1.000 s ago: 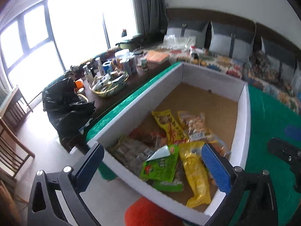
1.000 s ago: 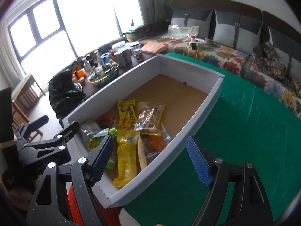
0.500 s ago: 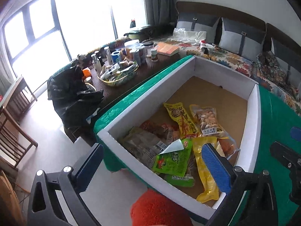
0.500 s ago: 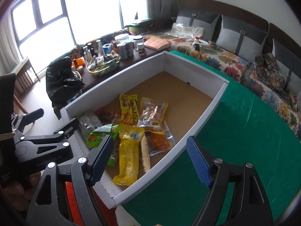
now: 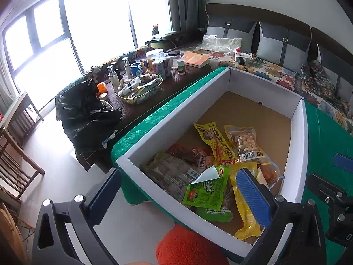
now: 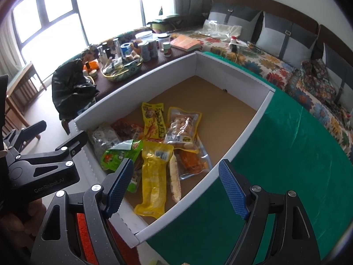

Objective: Organize snacks

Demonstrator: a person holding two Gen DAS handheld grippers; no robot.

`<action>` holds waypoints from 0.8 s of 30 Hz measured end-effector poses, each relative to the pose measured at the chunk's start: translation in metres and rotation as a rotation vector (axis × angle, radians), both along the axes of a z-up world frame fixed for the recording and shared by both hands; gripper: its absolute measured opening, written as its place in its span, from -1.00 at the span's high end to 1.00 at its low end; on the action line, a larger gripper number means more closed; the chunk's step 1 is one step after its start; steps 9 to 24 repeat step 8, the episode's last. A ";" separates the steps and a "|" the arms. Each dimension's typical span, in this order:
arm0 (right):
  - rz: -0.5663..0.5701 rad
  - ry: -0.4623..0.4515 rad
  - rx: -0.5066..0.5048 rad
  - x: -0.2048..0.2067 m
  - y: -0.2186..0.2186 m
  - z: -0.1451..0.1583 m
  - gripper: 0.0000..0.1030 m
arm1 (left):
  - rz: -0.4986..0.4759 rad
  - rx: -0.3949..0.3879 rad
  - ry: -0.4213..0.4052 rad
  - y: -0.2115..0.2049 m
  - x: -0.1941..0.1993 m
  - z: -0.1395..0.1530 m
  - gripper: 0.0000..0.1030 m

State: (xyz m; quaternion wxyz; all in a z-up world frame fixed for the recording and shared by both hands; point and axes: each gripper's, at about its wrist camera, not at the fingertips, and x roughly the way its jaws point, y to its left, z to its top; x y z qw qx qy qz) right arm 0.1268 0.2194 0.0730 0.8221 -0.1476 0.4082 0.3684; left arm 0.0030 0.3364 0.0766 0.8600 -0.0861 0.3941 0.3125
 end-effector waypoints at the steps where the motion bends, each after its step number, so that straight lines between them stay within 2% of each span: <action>1: 0.000 0.001 -0.001 0.001 0.001 -0.001 -0.60 | -0.001 0.000 0.001 0.001 0.000 -0.001 -0.99; 6: -0.003 0.013 -0.002 0.002 0.002 -0.004 -0.60 | -0.007 -0.037 -0.020 0.003 -0.003 -0.002 -0.99; 24: -0.004 0.015 -0.001 0.002 0.002 -0.005 -0.60 | -0.013 -0.032 -0.023 0.001 -0.003 -0.002 -0.99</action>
